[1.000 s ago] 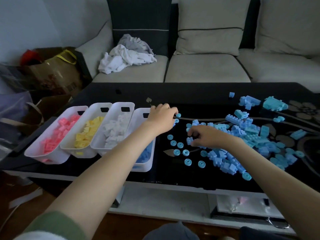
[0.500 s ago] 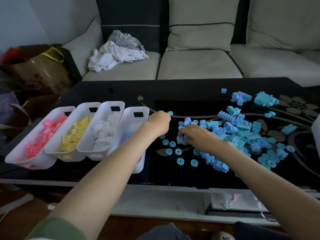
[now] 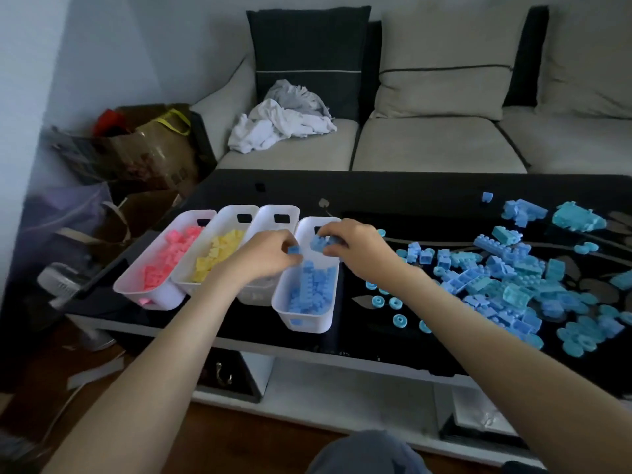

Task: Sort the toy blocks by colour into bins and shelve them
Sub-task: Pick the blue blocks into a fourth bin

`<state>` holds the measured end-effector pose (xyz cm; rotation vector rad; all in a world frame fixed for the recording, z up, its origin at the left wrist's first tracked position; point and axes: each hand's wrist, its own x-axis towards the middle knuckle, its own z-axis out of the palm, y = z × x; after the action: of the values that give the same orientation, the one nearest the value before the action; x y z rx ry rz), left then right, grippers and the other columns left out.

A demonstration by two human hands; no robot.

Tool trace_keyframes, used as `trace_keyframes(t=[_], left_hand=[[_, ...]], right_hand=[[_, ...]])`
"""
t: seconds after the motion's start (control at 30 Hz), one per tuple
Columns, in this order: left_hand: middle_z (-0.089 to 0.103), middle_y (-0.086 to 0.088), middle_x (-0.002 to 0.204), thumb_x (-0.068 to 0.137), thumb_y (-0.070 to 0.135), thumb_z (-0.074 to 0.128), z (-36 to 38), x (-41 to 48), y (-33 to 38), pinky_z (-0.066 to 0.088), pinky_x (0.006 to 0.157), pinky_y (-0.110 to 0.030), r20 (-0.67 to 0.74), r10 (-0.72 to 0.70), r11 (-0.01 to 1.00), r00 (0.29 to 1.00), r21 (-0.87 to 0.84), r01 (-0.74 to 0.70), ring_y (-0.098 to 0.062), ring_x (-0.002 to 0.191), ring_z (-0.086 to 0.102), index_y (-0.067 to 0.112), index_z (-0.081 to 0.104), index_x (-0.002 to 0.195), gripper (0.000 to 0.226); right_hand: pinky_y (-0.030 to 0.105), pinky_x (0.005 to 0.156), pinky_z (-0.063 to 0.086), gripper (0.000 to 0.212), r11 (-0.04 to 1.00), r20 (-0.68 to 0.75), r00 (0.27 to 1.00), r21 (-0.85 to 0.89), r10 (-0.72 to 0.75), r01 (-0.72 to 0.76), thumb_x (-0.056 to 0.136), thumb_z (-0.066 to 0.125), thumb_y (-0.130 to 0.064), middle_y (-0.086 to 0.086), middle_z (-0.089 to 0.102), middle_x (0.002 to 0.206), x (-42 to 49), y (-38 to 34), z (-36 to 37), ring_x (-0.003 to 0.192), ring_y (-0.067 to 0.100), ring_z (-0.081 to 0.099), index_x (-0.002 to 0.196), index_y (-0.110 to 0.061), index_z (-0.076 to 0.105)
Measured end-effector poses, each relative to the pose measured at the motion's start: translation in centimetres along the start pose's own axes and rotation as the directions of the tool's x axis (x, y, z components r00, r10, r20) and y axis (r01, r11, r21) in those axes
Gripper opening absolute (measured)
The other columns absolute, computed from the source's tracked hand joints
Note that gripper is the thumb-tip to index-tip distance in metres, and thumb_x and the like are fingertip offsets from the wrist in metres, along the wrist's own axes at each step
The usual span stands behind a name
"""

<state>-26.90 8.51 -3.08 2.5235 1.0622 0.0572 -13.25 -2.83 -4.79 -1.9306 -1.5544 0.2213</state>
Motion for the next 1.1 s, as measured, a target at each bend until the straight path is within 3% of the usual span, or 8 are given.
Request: trace_keyframes(t=[0.13, 0.23, 0.33, 0.53, 0.73, 0.83, 0.93, 1.1], left_hand=[[0.058, 0.008, 0.092, 0.089, 0.030, 0.060, 0.1, -1.2, -0.7, 0.038, 0.063, -0.018, -0.004, 0.051, 0.999, 0.999, 0.019, -0.051, -0.005, 0.077, 0.052, 0.022, 0.056, 0.118, 0.031], [0.061, 0.005, 0.110, 0.086, 0.027, 0.066, 0.1, -1.6, -1.1, 0.043, 0.079, -0.021, 0.048, 0.071, 0.997, 0.996, -0.010, -0.071, -0.010, 0.092, 0.055, 0.022, 0.052, 0.124, 0.040], [0.060, 0.008, 0.110, 0.086, 0.026, 0.067, -0.3, -1.8, -1.3, 0.046, 0.081, -0.023, 0.075, 0.040, 0.995, 0.996, -0.090, -0.033, -0.011, 0.097, 0.057, 0.021, 0.047, 0.132, 0.051], [0.060, 0.003, 0.110, 0.096, 0.019, 0.051, -0.4, -1.2, -0.1, 0.040, 0.078, -0.021, -0.026, 0.049, 0.990, 0.998, -0.128, -0.052, -0.010, 0.093, 0.054, 0.018, 0.044, 0.136, 0.041], [0.056, 0.001, 0.113, 0.098, 0.013, 0.044, 1.9, 1.2, 3.9, 0.049, 0.066, -0.021, -0.100, 0.200, 0.969, 0.975, -0.128, -0.212, -0.013, 0.091, 0.059, 0.022, 0.051, 0.131, 0.036], [0.057, -0.005, 0.119, 0.097, 0.012, 0.047, 3.6, 2.7, 6.9, 0.048, 0.081, -0.025, -0.015, 0.297, 0.952, 0.955, -0.075, -0.297, -0.015, 0.097, 0.057, 0.022, 0.049, 0.135, 0.038], [0.047, -0.009, 0.131, 0.097, 0.012, 0.047, 6.2, 4.5, 9.7, 0.048, 0.088, -0.035, 0.081, 0.325, 0.945, 0.942, -0.008, -0.326, -0.025, 0.110, 0.053, 0.021, 0.045, 0.137, 0.041], [0.052, -0.012, 0.127, 0.092, 0.015, 0.054, 10.3, 6.9, 12.3, 0.047, 0.090, -0.039, 0.103, 0.212, 0.975, 0.972, 0.045, -0.218, -0.029, 0.112, 0.053, 0.011, 0.046, 0.131, 0.040]], right_hand=[[0.019, 0.082, 0.039, 0.039, 0.997, 0.102, 0.993, -0.062, 0.052, -0.045, 0.092, 0.057, -0.016, 0.010, 0.051, 0.121, 1.4, -0.6, 2.2, 0.101, 0.020, 0.055, 0.130, -0.011, 0.049], [0.024, 0.083, 0.043, 0.053, 0.987, 0.079, 0.983, -0.001, 0.163, -0.164, 0.090, 0.061, -0.021, 0.012, 0.044, 0.133, 2.3, -0.8, 2.6, 0.107, 0.021, 0.056, 0.138, -0.011, 0.040], [0.021, 0.080, 0.039, 0.061, 0.977, 0.029, 0.977, 0.034, 0.209, -0.210, 0.088, 0.064, -0.022, 0.010, 0.041, 0.136, 3.0, -0.9, 2.7, 0.110, 0.020, 0.054, 0.140, -0.012, 0.034], [0.032, 0.105, 0.032, 0.072, 0.987, 0.099, 0.982, -0.047, 0.159, -0.155, 0.089, 0.062, -0.031, 0.004, 0.025, 0.152, 2.0, 0.6, 2.0, 0.137, 0.022, 0.031, 0.148, -0.019, 0.022], [0.045, 0.106, 0.035, 0.058, 0.928, -0.082, 0.951, -0.205, 0.299, -0.310, 0.095, 0.050, -0.023, 0.010, 0.038, 0.144, 0.2, 6.7, -1.9, 0.131, 0.030, 0.037, 0.146, -0.018, 0.025], [0.047, 0.105, 0.030, 0.064, 0.811, 0.008, 0.884, -0.402, 0.467, -0.424, 0.094, 0.051, -0.026, 0.009, 0.033, 0.147, -1.1, 10.3, -3.5, 0.132, 0.033, 0.032, 0.148, -0.026, 0.018], [0.045, 0.107, 0.023, 0.064, 0.763, 0.138, 0.852, -0.533, 0.504, -0.365, 0.093, 0.051, -0.035, 0.003, 0.035, 0.146, -1.8, 12.2, -3.6, 0.134, 0.029, 0.028, 0.148, -0.036, 0.018], [0.039, 0.102, 0.027, 0.049, 0.795, 0.141, 0.906, -0.545, 0.399, -0.266, 0.094, 0.051, -0.025, 0.004, 0.047, 0.130, -1.2, 13.4, -3.5, 0.126, 0.025, 0.037, 0.139, -0.031, 0.035]])
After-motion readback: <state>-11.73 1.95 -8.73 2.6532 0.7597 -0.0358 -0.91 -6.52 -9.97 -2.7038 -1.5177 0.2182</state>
